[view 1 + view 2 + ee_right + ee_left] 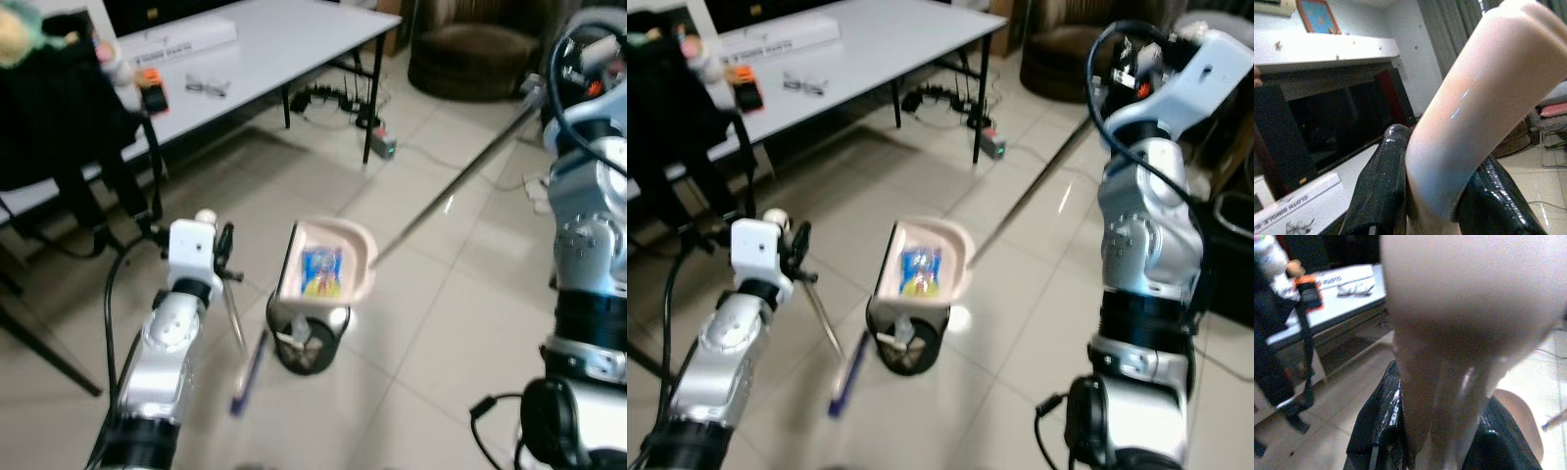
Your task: Sweep floor
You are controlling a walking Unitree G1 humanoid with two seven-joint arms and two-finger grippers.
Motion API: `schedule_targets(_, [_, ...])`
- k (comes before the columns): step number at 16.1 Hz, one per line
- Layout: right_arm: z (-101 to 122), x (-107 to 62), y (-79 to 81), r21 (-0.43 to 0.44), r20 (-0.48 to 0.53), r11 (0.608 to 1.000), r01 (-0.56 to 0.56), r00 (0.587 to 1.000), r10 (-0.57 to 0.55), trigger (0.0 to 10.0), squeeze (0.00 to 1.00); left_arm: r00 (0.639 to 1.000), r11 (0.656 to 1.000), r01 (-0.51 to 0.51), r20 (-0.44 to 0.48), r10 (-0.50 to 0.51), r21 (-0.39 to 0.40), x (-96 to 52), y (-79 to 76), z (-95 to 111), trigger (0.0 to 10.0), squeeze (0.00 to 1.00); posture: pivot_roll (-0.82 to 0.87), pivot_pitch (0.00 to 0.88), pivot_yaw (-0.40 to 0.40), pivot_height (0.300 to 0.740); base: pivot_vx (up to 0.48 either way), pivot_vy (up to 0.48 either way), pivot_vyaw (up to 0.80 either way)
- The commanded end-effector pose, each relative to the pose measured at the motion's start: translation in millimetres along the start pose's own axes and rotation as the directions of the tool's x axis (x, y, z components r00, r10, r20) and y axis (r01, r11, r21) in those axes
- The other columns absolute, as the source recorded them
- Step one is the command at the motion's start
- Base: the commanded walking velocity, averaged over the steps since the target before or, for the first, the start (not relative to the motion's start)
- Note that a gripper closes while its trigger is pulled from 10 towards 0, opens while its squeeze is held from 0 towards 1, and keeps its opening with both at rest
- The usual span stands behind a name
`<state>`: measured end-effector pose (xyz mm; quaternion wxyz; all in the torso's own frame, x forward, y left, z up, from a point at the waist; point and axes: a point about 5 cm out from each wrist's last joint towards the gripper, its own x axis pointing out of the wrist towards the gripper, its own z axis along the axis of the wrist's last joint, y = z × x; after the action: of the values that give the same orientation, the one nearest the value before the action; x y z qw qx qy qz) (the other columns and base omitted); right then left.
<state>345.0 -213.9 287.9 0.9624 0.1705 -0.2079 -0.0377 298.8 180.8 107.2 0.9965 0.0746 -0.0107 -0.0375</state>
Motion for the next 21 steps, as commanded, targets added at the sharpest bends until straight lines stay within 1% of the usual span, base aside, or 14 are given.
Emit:
schedule_targets(1, [10, 1.6, 9.1, 0.012, 0.049, 0.999, -0.039, 0.998, 0.038, 10.0, 0.0, 1.0, 1.0, -0.006, 0.017, 0.006, 0.024, 1.5, 3.4, 4, 10.0, 0.0, -0.05, 0.0, 0.015, 0.74, 0.0, 0.0, 0.0])
schedule_targets(6, [5, 0.0, 9.0, -0.034, 0.061, 0.999, -0.042, 0.997, 0.044, 10.0, 0.0, 1.0, 1.0, 0.009, 0.015, -0.01, 0.023, 0.9, 1.4, 3, 10.0, 0.0, -0.06, 0.0, 0.015, 0.74, 0.0, 0.0, 0.0])
schedule_targets(7, [2, -0.8, 15.7, -0.066, 0.082, 0.994, -0.082, 0.993, 0.087, 10.0, 0.0, 1.0, 1.0, 0.014, 0.016, -0.015, 0.023, 1.0, 0.8, 3, 10.0, 0.0, -0.06, 0.0, 0.015, 0.74, 0.0, 0.0, 0.0])
schedule_targets(9, [-8, -4.2, 35.1, -0.128, 0.096, 0.972, -0.199, 0.973, 0.212, 10.0, 0.0, 1.0, 0.999, 0.021, 0.013, -0.021, 0.025, 0.8, -0.2, 2, 10.0, 0.0, -0.05, 0.0, 0.014, 0.74, 0.0, 0.0, 0.0])
schedule_targets(11, [-15, -8.5, 52.7, -0.217, 0.094, 0.926, -0.307, 0.938, 0.333, 10.0, 0.0, 1.0, 0.999, 0.023, 0.012, -0.023, 0.026, 0.6, -0.6, 2, 10.0, 0.0, -0.05, 0.0, 0.014, 0.74, 0.0, 0.0, 0.0])
schedule_targets(12, [-20, -12.6, 63.3, -0.275, 0.089, 0.887, -0.371, 0.909, 0.408, 10.0, 0.0, 1.0, 0.999, 0.023, 0.01, -0.024, 0.026, 0.6, -0.8, 2, 10.0, 0.0, -0.05, 0.0, 0.012, 0.74, 0.0, 0.0, 0.0])
schedule_targets(14, [-31, -20.4, 77.1, -0.334, 0.076, 0.826, -0.454, 0.861, 0.503, 10.0, 0.0, 1.0, 0.999, 0.025, 0.009, -0.025, 0.026, 0.6, -1.1, 1, 10.0, 0.0, -0.05, 0.0, 0.012, 0.74, 0.0, 0.0, 0.0])
schedule_targets(15, [-41, -28.6, 87.6, -0.366, 0.073, 0.782, -0.505, 0.822, 0.565, 10.0, 0.0, 1.0, 0.999, 0.026, 0.008, -0.027, 0.027, 0.7, -1.3, 1, 10.0, 0.0, -0.05, 0.0, 0.011, 0.74, 0.0, 0.0, 0.0])
schedule_targets(16, [-47, -34.7, 94.0, -0.381, 0.076, 0.756, -0.532, 0.797, 0.599, 10.0, 0.0, 1.0, 0.999, 0.028, 0.008, -0.028, 0.027, 0.6, -1.5, 1, 10.0, 0.0, -0.05, 0.0, 0.011, 0.74, 0.0, 0.0, 0.0])
schedule_targets(17, [-50, -37.4, 96.4, -0.381, 0.083, 0.751, -0.539, 0.789, 0.608, 10.0, 0.0, 1.0, 0.999, 0.028, 0.008, -0.028, 0.028, 0.6, -1.5, 1, 10.0, 0.0, -0.05, 0.0, 0.011, 0.74, 0.0, 0.0, 0.0])
schedule_targets(18, [-59, -45.7, 102.8, -0.377, 0.096, 0.739, -0.559, 0.77, 0.631, 10.0, 0.0, 1.0, 0.999, 0.027, 0.009, -0.028, 0.028, 0.8, -1.6, 1, 10.0, 0.0, -0.05, 0.0, 0.009, 0.74, 0.0, 0.0, 0.0])
schedule_targets(19, [-67, -51.0, 106.4, -0.37, 0.097, 0.733, -0.571, 0.761, 0.642, 10.0, 0.0, 1.0, 0.999, 0.027, 0.009, -0.027, 0.029, 0.9, -1.6, 1, 10.0, 0.0, -0.05, 0.0, 0.009, 0.74, 0.0, 0.0, 0.0])
schedule_targets(20, [-80, -59.4, 112.3, -0.401, 0.071, 0.69, -0.603, 0.73, 0.679, 10.0, 0.0, 1.0, 0.999, 0.029, 0.009, -0.029, 0.03, 0.9, -2.4, 1, 10.0, 0.0, -0.04, 0.0, 0.009, 0.74, 0.0, 0.0, 0.0])
schedule_targets(21, [-92, -68.6, 118.3, -0.403, 0.037, 0.651, -0.643, 0.699, 0.714, 10.0, 0.0, 0.999, 0.999, 0.034, 0.01, -0.034, 0.036, 0.8, -3.1, 1, 10.0, 0.0, -0.04, 0.0, 0.009, 0.74, 0.0, 0.0, 0.0])
